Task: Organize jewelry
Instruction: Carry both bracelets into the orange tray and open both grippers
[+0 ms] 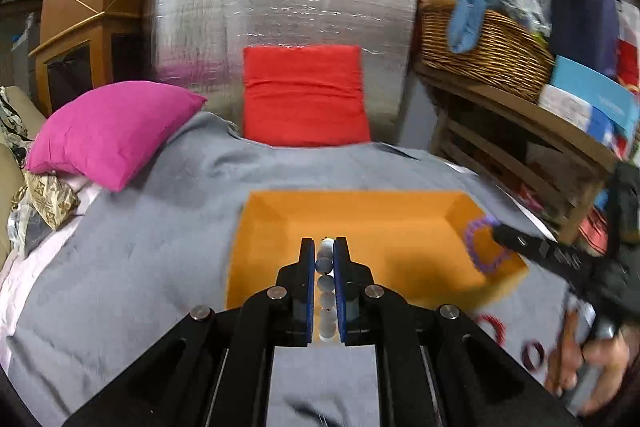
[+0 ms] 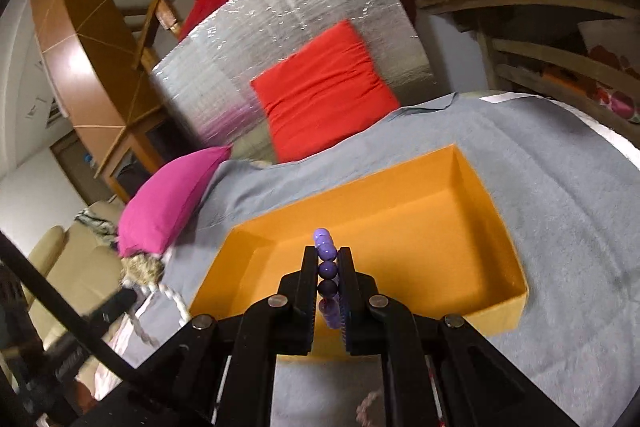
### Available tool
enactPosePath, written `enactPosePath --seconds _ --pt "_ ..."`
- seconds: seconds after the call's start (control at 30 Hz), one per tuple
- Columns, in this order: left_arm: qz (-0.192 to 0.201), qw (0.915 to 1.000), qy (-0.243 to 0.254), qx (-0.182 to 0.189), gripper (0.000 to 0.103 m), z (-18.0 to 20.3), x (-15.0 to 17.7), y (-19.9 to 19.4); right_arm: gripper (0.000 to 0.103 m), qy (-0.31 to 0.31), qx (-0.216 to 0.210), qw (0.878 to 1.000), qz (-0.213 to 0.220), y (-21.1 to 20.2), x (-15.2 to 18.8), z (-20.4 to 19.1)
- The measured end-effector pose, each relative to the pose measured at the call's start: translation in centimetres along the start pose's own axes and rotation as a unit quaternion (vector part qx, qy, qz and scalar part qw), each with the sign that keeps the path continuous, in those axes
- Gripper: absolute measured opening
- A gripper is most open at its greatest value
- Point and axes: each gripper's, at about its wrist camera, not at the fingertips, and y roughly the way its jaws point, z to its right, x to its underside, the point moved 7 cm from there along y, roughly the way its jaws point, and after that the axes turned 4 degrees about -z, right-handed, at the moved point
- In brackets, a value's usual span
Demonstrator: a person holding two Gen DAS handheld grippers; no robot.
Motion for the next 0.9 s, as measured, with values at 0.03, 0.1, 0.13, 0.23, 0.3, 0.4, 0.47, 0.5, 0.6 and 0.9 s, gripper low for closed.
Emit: enactPosePath --seconds 0.03,0.1,0.13,0.23,0.3,0.4,0.47,0.5,0.6,0.9 --pt "-0.008 0.9999 -0.007 0.004 0.009 -0.5 -0.3 1.4 0.01 0.01 0.003 1.0 -0.003 0.6 -0.1 0.4" --pt "-0.022 0.9996 -0.018 0.002 0.009 -1.1 -0.2 3.4 0.01 0.021 0.009 1.0 -0.009 1.3 -0.2 1.4" --pt "-0.033 0.9992 -0.021 -0.005 0.009 -1.4 0.2 4.7 0.01 0.024 0.013 1.0 -0.012 1.6 -0.1 1.8" --pt "-0.062 0.9977 -0.029 0.0 0.009 -1.8 1.4 7.1 0.01 0.032 0.023 0.999 -0.023 2.3 0.2 2.6" --pt "-0.086 0.9958 -0.032 -0.006 0.009 -2.1 2.4 8.4 0.01 0.036 0.028 0.998 -0.034 2.7 0.5 3.1" --pt "-0.109 0.9926 -0.051 -0.014 0.009 -3.1 3.5 9.6 0.012 0.038 0.037 0.998 -0.046 3.1 1.0 3.6" --pt "-0.128 0.99 -0.058 -0.016 0.01 -3.4 4.2 10.1 0.013 0.043 0.041 0.997 -0.049 3.0 1.2 4.0" --pt "-0.136 0.9888 -0.06 -0.014 0.011 -3.4 4.4 10.4 0.013 0.045 0.041 0.997 -0.053 2.8 1.2 4.2" --pt "-0.153 0.9861 -0.064 -0.009 0.014 -3.1 5.1 10.6 0.013 0.047 0.05 0.996 -0.051 2.0 1.0 5.1" --pt "-0.171 0.9848 -0.032 0.002 0.015 -0.3 5.7 9.1 0.013 0.05 0.065 0.996 -0.033 -1.0 0.2 7.1"
